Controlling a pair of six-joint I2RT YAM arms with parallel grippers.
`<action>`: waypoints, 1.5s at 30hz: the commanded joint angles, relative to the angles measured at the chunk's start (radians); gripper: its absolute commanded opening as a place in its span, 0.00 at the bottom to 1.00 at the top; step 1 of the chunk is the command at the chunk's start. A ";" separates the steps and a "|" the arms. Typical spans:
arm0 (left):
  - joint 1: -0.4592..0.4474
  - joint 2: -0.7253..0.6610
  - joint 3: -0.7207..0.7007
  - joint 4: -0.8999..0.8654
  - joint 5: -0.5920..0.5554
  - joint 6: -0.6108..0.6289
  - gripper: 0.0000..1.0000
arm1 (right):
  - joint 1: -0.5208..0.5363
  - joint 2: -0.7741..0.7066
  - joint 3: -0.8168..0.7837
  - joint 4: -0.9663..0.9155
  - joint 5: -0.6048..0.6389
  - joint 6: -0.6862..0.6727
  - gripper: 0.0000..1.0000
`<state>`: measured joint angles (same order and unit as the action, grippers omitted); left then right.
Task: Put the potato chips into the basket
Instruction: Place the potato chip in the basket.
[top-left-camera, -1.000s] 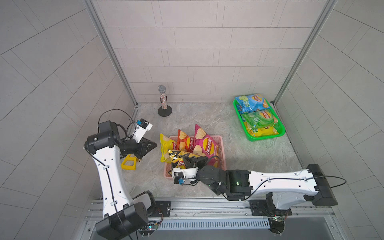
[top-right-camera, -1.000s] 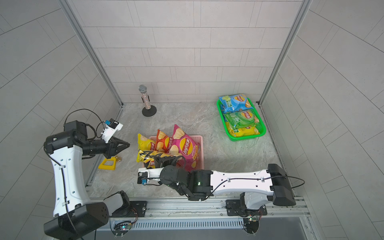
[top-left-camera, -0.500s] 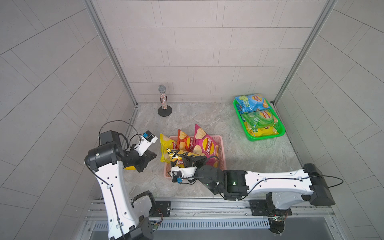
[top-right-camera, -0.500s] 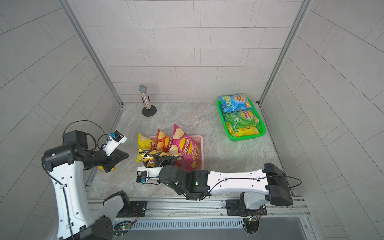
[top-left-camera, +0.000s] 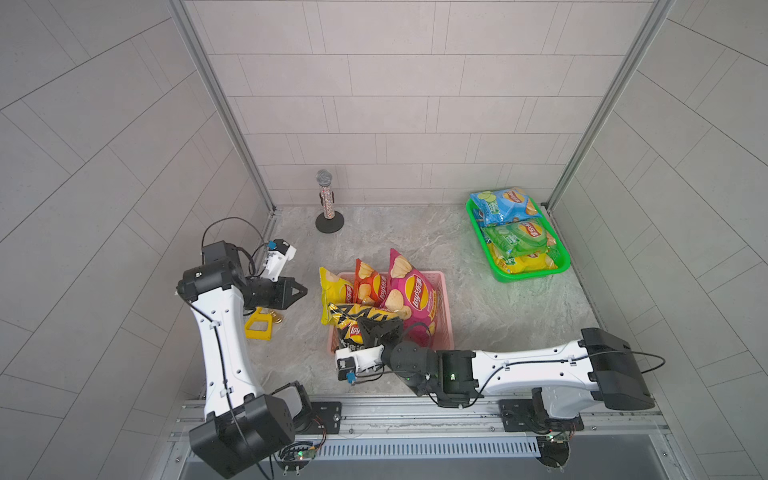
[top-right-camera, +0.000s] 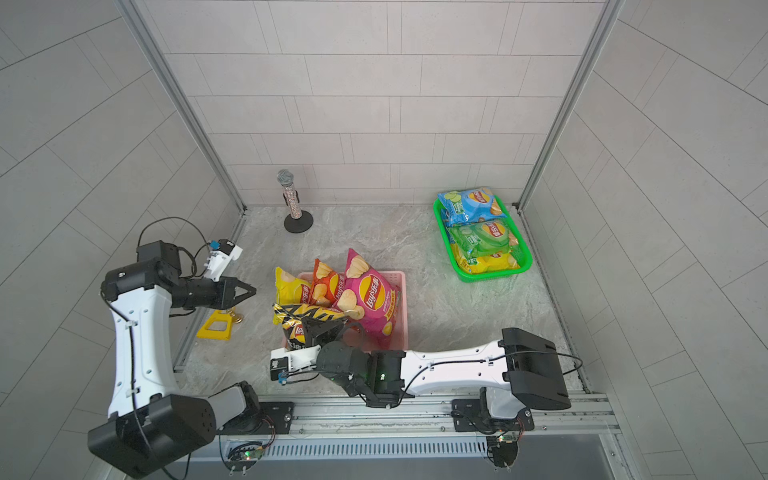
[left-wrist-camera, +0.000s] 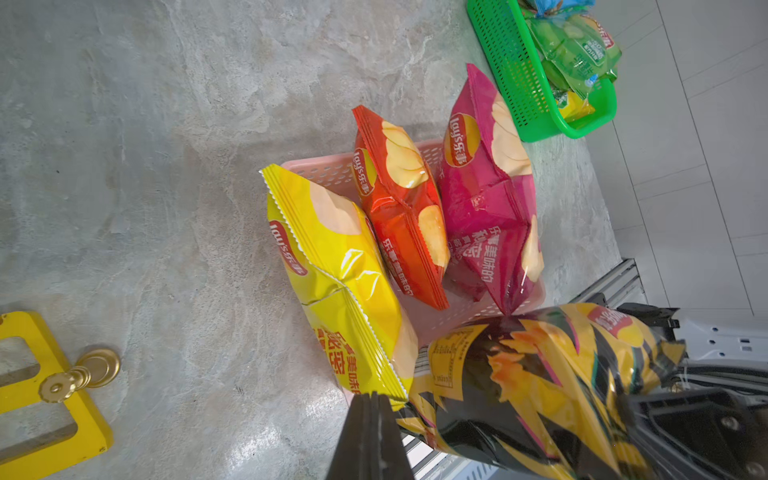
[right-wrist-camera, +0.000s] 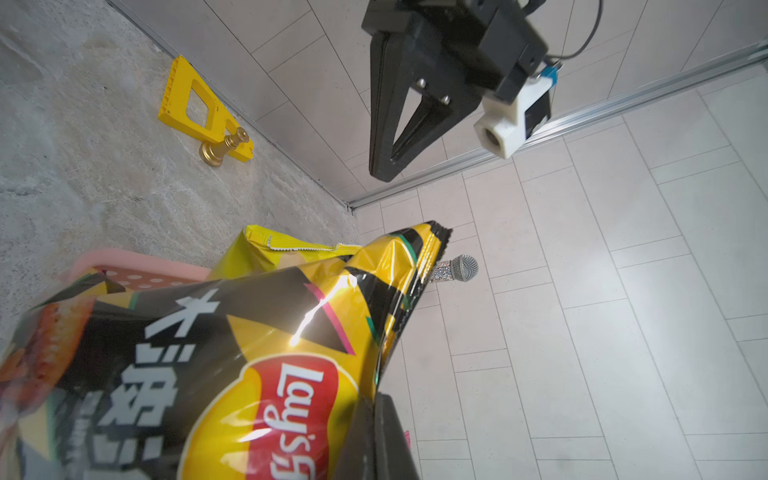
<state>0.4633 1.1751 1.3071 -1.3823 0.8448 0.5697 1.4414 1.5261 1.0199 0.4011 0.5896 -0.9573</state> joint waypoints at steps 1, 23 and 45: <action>-0.003 -0.003 -0.030 0.076 0.011 -0.079 0.00 | 0.009 0.004 0.000 0.079 0.035 -0.097 0.00; -0.003 -0.046 -0.117 0.264 -0.006 -0.232 0.00 | 0.067 0.132 -0.088 0.271 0.167 -0.456 0.00; -0.003 -0.045 -0.148 0.299 0.027 -0.261 0.00 | 0.062 0.077 -0.105 0.044 0.214 -0.465 0.00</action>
<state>0.4633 1.1431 1.1698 -1.0904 0.8566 0.3092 1.4933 1.5707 0.9245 0.5365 0.7780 -1.4773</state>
